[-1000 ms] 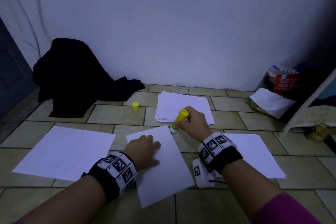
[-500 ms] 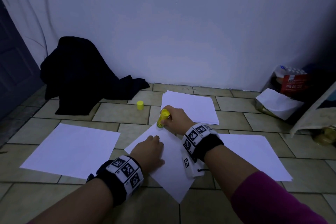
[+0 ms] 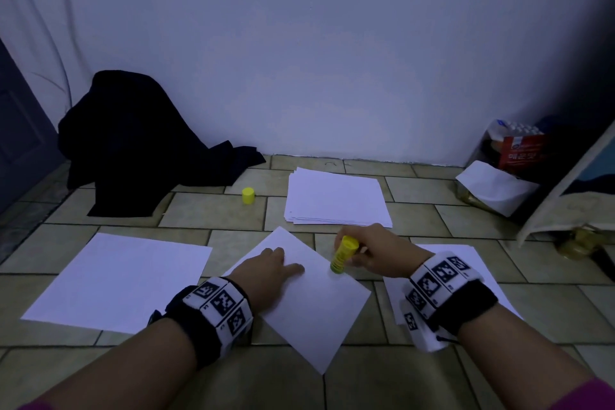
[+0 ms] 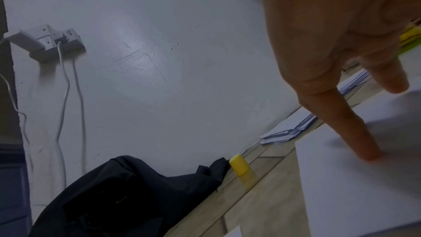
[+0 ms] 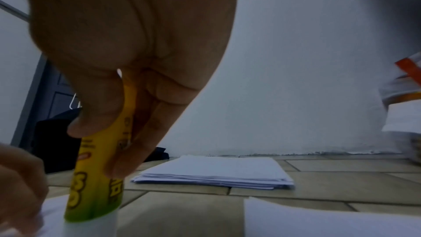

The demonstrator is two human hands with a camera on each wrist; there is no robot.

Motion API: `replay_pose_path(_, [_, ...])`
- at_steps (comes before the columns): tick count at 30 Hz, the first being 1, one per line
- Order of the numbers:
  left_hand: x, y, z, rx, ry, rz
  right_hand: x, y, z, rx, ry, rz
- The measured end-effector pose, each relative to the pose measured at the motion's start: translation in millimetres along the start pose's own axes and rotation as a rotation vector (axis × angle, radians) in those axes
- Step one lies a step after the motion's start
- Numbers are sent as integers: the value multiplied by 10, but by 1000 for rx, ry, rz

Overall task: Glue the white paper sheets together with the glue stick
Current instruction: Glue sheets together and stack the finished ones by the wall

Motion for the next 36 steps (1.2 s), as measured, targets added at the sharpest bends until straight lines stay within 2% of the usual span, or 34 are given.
replay_pose_path(9, [14, 39, -42, -15, 8, 8, 184, 199, 89, -32, 83, -97])
replay_pose_path(11, [38, 69, -40, -6, -17, 33, 221, 178, 105, -65, 49, -6])
replay_pose_path(14, [65, 81, -10, -2, -64, 67, 260, 89, 109, -128, -41, 225])
replay_pose_path(16, [43, 74, 22, -26, -41, 74, 229, 9, 81, -152, -56, 312])
replay_pose_path(19, [2, 62, 49, -78, 34, 33, 107, -130, 39, -189, -115, 344])
replay_pose_path(23, [19, 32, 27, -92, -5, 1, -62, -334, -59, -223, -182, 363])
replay_pose_path(29, [14, 22, 2, -96, -29, 3, -169, -485, -166, -243, -124, 257])
replay_pose_path(36, [25, 28, -6, -90, -26, -1, -1, -218, -152, -153, 39, 47])
Point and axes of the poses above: each hand's wrist, its own y-axis away from the middle knuckle, its own x-axis out of the back of the hand, z = x × y, the point moved 2 cm from there along -y, towards the middle knuckle, and after that the axes turned 7 degrees about z, right-handed, at the moved point
